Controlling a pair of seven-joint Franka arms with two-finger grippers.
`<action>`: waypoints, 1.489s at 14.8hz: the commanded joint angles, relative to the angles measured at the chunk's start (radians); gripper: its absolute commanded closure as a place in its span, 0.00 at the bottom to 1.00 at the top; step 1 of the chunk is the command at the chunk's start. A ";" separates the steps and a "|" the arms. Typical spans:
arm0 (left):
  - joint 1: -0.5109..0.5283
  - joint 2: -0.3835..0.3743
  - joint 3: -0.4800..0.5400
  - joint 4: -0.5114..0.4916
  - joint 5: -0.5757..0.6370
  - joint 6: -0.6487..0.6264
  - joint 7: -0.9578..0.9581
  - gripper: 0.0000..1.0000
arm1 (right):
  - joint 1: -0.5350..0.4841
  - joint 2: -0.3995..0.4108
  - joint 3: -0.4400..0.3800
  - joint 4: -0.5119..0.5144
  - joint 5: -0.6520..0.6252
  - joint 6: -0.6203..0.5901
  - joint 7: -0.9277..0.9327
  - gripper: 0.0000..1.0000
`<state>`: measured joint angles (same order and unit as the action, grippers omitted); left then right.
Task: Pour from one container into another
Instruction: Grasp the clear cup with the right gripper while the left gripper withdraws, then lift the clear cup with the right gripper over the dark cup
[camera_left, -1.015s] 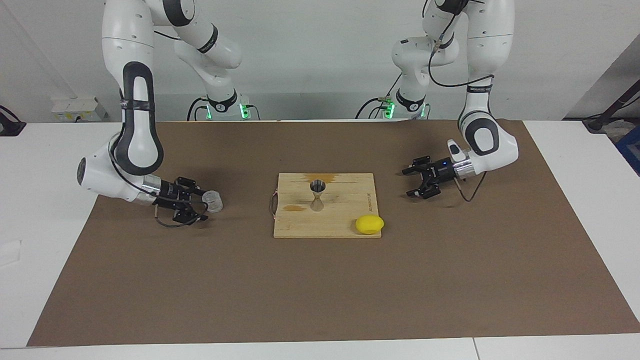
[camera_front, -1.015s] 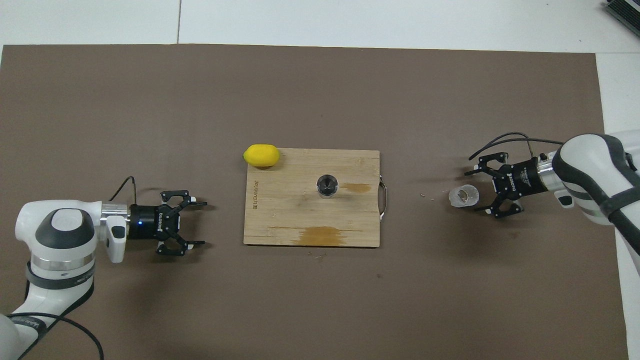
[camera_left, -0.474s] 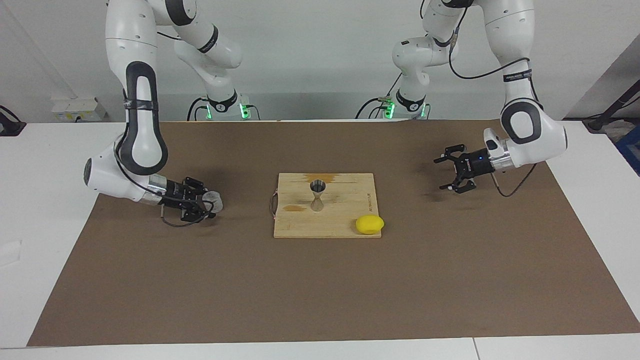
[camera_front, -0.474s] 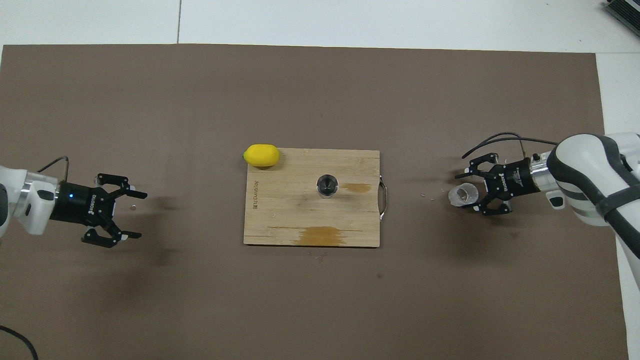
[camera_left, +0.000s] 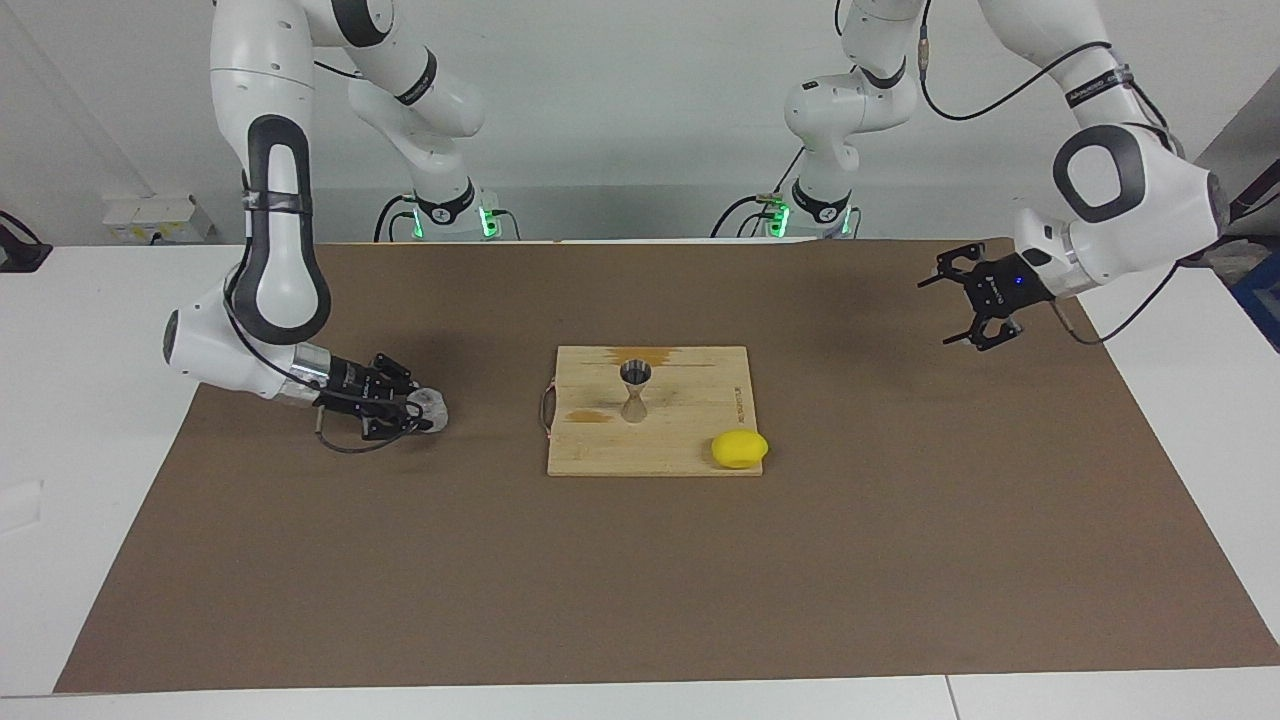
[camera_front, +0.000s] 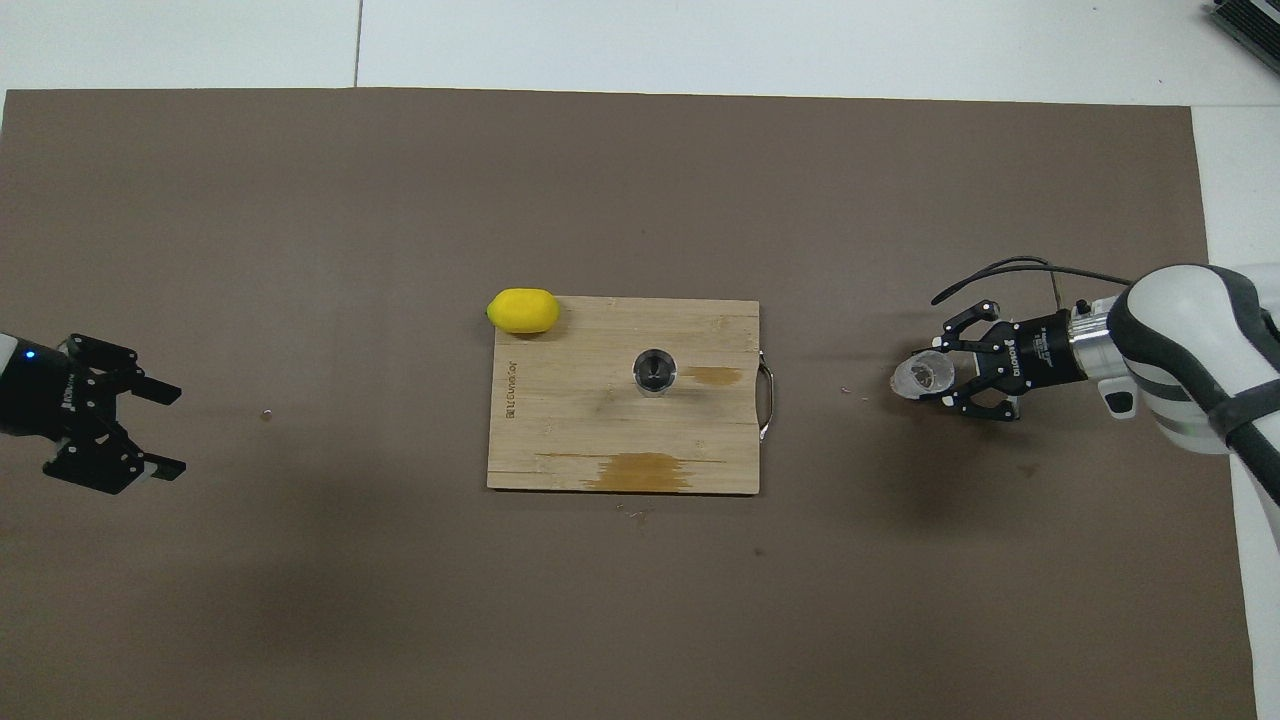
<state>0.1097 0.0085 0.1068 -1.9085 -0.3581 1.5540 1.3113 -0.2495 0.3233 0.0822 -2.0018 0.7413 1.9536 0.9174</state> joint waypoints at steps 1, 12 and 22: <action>0.002 -0.048 0.007 0.028 0.059 -0.011 -0.151 0.00 | 0.070 -0.058 0.001 -0.008 0.027 0.056 0.121 0.92; -0.025 -0.104 -0.016 0.218 0.298 -0.258 -0.899 0.00 | 0.383 -0.079 -0.002 0.162 -0.336 0.159 0.546 0.89; -0.065 -0.116 -0.050 0.209 0.300 -0.226 -1.073 0.00 | 0.502 -0.061 0.005 0.317 -0.467 0.024 0.639 1.00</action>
<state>0.0660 -0.0983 0.0567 -1.7053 -0.0833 1.3216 0.2506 0.2405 0.2447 0.0858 -1.7439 0.3125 2.0101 1.5001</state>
